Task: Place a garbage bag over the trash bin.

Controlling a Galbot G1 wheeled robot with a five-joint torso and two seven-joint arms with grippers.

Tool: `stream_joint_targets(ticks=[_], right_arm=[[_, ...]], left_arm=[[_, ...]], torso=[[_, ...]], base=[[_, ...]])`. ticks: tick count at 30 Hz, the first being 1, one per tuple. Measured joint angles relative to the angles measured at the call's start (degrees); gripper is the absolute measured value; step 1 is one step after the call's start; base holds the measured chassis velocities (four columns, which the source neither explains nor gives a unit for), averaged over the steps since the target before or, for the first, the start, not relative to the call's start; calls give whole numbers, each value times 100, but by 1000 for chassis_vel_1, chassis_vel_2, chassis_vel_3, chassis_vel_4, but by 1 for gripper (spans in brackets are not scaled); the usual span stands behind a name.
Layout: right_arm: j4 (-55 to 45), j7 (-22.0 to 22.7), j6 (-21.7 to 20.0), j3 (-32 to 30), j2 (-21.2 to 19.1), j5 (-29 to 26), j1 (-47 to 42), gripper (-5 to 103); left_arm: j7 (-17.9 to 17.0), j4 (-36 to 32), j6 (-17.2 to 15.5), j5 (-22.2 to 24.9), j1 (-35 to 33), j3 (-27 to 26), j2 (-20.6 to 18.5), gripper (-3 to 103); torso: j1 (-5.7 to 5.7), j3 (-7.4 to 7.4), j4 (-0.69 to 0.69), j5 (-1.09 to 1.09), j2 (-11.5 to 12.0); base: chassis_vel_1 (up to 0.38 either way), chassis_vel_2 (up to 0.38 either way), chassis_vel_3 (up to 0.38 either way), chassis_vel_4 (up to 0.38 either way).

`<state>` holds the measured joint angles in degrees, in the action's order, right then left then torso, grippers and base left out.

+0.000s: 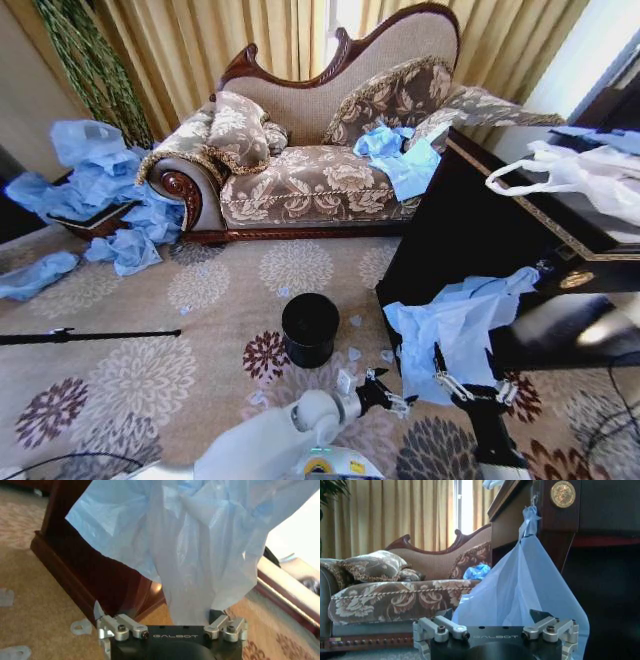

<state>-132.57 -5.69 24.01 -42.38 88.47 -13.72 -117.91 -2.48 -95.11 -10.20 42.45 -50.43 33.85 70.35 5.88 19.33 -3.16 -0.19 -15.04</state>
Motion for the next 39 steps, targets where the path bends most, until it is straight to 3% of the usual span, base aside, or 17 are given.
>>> stream_joint_targets(ticks=[3, 4, 6, 13, 16, 17, 19, 23, 32, 39], right_arm=[[11, 3, -12, 3, 0, 0, 9, 100], [10, 4, -13, 6, 1, 0, 12, 100], [8, 4, -13, 7, 2, 1, 13, 100], [20, 9, -5, 21, 11, 12, 20, 100], [24, 9, -2, 24, 11, 14, 21, 100], [28, 9, 2, 26, 11, 14, 22, 100], [34, 9, 4, 27, 8, 15, 24, 100], [49, 9, 9, 26, 2, 14, 28, 100], [47, 17, 10, 18, -13, 11, 35, 100], [-24, 29, 3, 26, 0, 6, 42, 100]], left_arm=[[-131, -22, 102, -13, -51, -9, 23, 86], [-136, -51, 117, -18, -45, -28, -7, 75], [-138, -80, 119, -13, -36, -50, -34, 75], [-47, -387, 34, 316, -7, -353, -207, 42], [-1, -376, 24, 355, 32, -369, -213, 37], [16, -335, 19, 374, 58, -381, -197, 26], [27, -308, 10, 399, 69, -395, -175, 26], [120, -164, 27, 452, 63, -423, -134, 5], [159, -157, 155, 584, -30, -560, -128, 0], [-233, -868, 17, 894, -216, -936, -368, 0]], torso=[[0, 0, 0, -1, 0], [0, 0, 0, 0, 0], [0, 0, 0, 0, 0], [0, 0, 0, -1, 0], [0, 0, 0, -1, 0], [0, 0, -1, -1, 0], [0, 0, -1, -1, 0], [0, 0, -1, -1, 0], [0, 0, -1, -1, 0], [0, 0, -1, -1, 0]], base=[[0, 0, 0, 0], [0, 0, 0, 0], [0, 0, 0, 0], [0, 0, 0, 0], [0, 0, 0, 0], [0, 0, 0, 0], [0, 0, 0, 0], [0, 0, 0, 0], [0, 0, 0, 0], [0, 0, 0, 0]])
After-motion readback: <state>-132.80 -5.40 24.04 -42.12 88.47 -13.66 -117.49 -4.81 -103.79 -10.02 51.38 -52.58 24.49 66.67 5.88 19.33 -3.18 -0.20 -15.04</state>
